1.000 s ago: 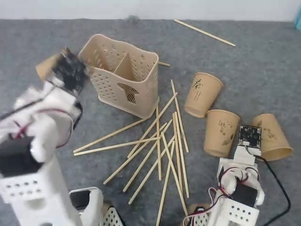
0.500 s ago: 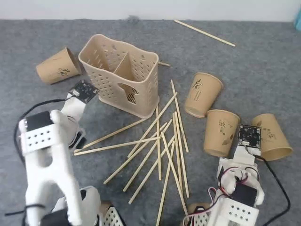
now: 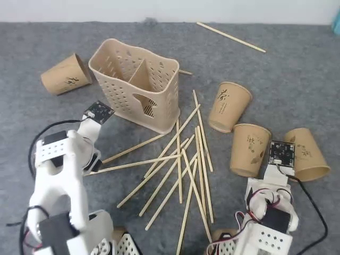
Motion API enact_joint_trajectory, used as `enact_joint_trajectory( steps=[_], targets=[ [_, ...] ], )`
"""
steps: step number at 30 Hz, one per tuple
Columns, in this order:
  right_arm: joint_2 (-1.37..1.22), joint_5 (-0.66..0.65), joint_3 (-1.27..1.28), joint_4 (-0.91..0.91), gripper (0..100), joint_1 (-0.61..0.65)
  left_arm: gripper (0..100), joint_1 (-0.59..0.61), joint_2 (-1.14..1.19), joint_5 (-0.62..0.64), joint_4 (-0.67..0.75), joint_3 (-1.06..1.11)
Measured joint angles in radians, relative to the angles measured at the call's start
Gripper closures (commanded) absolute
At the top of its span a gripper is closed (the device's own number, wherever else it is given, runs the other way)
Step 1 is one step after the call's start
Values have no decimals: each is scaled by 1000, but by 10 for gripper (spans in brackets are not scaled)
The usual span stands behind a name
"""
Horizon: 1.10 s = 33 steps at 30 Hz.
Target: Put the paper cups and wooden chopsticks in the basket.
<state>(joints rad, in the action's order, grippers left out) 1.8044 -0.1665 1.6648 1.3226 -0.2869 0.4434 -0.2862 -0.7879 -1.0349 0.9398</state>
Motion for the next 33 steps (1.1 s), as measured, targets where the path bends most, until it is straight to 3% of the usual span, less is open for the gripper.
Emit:
enact_joint_trajectory(
  steps=[9, 24, 33],
  targets=[
    [0, 0, 0, 0, 991, 0, 983, 17, 83, 2, 14, 2],
    [0, 0, 0, 0, 991, 0, 987, 12, 95, -2, 0, 15],
    [0, 0, 0, 0, 991, 0, 987, 152, -152, 0, -152, 26]
  ],
)
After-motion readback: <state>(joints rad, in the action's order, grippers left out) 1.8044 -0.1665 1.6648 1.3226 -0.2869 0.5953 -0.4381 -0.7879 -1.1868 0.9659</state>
